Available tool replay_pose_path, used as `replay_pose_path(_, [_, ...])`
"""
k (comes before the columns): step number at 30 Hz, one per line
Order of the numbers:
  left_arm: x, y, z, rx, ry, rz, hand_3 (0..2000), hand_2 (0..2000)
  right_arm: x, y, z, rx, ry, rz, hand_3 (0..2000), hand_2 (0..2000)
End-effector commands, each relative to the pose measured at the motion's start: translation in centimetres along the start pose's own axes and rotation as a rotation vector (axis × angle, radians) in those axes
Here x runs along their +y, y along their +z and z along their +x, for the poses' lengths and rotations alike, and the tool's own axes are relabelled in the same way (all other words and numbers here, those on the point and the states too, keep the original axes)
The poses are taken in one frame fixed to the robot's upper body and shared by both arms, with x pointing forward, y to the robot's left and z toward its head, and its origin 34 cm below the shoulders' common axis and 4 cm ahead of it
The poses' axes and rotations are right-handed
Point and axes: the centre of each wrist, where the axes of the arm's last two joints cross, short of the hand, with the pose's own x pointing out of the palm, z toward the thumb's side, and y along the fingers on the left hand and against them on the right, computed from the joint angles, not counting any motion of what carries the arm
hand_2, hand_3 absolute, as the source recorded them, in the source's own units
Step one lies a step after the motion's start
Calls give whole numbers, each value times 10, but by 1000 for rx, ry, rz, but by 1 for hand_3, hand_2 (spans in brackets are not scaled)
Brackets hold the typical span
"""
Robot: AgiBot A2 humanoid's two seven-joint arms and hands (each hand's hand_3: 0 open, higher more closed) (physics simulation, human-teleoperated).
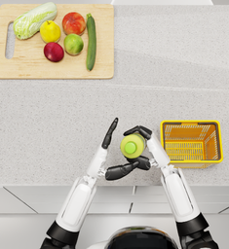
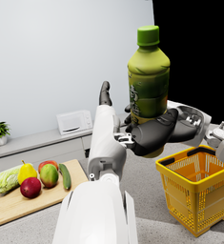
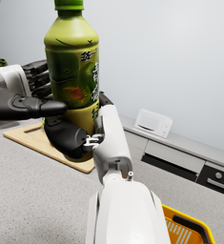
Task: Pick up the green tea and place it into the yellow basket
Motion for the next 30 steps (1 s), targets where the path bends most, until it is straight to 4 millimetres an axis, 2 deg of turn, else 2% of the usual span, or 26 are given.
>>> replay_pose_path(1, [-19,11,-55,65,214,23,0,0,-1,12,-58,11,-196,-43,2000,2000])
replay_pose_path(4, [-23,8,-88,87,343,9,0,0,20,11,-99,25,-373,-39,2000,2000])
replay_pose_path(7, [-7,0,-114,99,402,-13,0,0,38,7,-120,26,-443,-15,2000,2000])
replay_pose_path(8, [-2,3,-123,109,423,-4,0,0,41,3,-121,21,-429,0,2000,2000])
replay_pose_path(12, [-17,5,-135,111,491,-2,0,0,46,-18,-119,-13,-439,88,2000,2000])
replay_pose_path(15, [-20,-1,-137,105,505,-24,0,0,49,-37,-117,-81,-456,330,2000,2000])
replay_pose_path(16, [-19,-2,-130,100,480,-28,0,0,51,-41,-115,-98,-463,390,2000,2000])
replay_pose_path(17, [-20,-1,-135,103,499,-23,0,0,53,-46,-115,-113,-481,439,2000,2000])
replay_pose_path(20, [-18,1,-130,101,482,-17,0,0,56,-50,-111,-130,-476,505,2000,2000])
replay_pose_path(21, [-17,5,-130,104,482,-1,0,0,50,-51,-113,-132,-473,517,1673,639])
replay_pose_path(22, [-16,5,-131,104,482,1,0,0,51,-46,-115,-128,-502,506,1347,0])
replay_pose_path(24, [-12,6,-130,103,475,6,0,0,50,-40,-115,-121,-556,472,693,0])
replay_pose_path(26, [-6,12,-128,106,459,33,0,0,48,-30,-117,-64,-603,285,40,0])
replay_pose_path(28, [8,17,-124,104,429,56,0,0,39,-4,-115,-4,-598,111,0,0])
replay_pose_path(30, [26,34,-136,130,432,113,0,0,32,18,-125,44,-615,-10,0,0])
